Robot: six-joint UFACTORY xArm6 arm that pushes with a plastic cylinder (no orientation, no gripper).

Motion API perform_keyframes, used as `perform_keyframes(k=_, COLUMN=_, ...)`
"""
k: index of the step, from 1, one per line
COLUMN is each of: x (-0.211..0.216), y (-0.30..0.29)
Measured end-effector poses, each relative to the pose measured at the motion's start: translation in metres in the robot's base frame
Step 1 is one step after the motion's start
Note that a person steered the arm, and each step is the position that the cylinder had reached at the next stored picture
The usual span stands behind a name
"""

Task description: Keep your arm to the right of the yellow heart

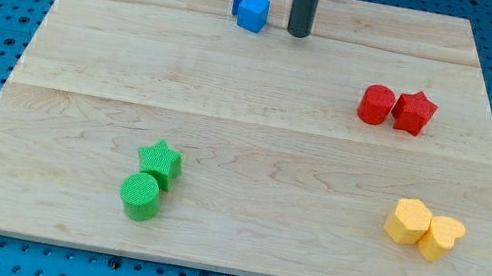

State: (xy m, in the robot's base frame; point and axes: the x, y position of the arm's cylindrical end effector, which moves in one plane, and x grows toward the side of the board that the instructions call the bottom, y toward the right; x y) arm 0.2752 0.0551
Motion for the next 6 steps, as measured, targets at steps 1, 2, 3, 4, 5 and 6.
perform_keyframes(k=1, x=0.005, y=0.068)
perform_keyframes(k=2, x=0.003, y=0.168)
perform_keyframes(k=3, x=0.043, y=0.261)
perform_keyframes(k=4, x=0.165, y=0.252)
perform_keyframes(k=5, x=0.251, y=0.235)
perform_keyframes(k=6, x=0.294, y=0.232)
